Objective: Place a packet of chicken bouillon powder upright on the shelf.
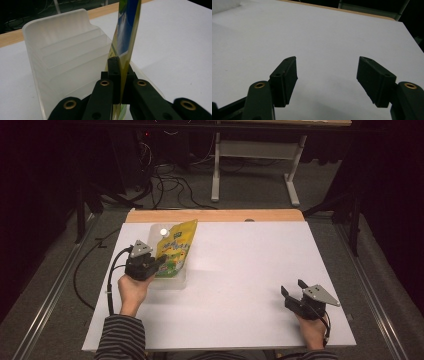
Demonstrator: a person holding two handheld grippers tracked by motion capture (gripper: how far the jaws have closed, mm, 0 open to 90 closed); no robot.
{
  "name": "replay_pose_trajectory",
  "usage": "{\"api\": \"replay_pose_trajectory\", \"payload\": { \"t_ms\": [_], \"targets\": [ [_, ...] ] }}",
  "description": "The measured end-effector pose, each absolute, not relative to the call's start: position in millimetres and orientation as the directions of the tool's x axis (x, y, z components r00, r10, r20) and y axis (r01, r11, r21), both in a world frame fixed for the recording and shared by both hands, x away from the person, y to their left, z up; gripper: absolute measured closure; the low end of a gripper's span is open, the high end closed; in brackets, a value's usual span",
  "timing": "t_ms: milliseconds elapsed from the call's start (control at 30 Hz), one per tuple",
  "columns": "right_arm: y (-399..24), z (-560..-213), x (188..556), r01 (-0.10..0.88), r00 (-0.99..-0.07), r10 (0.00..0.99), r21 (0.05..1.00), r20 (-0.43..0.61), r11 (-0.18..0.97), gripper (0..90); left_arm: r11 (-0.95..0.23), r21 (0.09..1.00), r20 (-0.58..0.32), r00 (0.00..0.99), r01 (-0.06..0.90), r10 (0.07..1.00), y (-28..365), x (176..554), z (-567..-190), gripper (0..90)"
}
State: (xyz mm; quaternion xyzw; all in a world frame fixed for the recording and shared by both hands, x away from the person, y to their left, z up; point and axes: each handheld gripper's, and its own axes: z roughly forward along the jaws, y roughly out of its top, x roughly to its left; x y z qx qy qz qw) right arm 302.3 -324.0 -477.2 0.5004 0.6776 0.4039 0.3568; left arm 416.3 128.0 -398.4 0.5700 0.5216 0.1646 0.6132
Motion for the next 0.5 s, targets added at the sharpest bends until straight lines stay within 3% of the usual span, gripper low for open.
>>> {"api": "replay_pose_trajectory", "payload": {
  "t_ms": [500],
  "targets": [
    [-324, -477, 302, 0.394, -0.245, 0.966, 0.902, -0.081, 0.176, 33.2, 0.3, 0.864, -0.457, 0.382, 0.404, 0.803, 140, 408, -408, 89.1]
  ]
}}
